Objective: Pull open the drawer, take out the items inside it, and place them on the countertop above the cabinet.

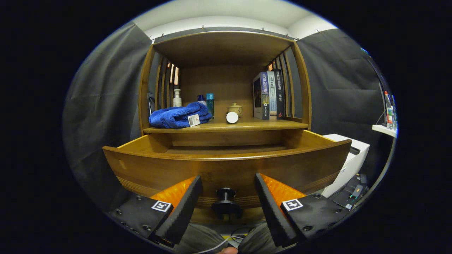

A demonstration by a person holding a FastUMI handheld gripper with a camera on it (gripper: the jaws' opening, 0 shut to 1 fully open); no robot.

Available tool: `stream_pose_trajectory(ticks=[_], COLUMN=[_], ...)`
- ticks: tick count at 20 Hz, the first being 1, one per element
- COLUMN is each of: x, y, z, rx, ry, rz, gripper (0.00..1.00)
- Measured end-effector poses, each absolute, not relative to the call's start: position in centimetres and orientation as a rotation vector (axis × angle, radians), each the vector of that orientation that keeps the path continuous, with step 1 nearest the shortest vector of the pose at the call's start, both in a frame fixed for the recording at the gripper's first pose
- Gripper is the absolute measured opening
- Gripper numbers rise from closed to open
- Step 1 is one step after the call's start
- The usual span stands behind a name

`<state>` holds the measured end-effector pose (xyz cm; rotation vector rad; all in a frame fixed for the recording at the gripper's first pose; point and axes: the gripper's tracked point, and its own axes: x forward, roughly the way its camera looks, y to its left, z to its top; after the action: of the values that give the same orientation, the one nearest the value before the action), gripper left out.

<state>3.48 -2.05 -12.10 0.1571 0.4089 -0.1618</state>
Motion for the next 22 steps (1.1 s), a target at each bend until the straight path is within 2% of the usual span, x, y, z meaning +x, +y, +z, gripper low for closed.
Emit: stream_pose_trajectory(ticks=[22], x=[15.5], y=[-3.9], z=[-14.1], rx=[0.096], ry=[0.426], rz=[-0.132], gripper=[0.99])
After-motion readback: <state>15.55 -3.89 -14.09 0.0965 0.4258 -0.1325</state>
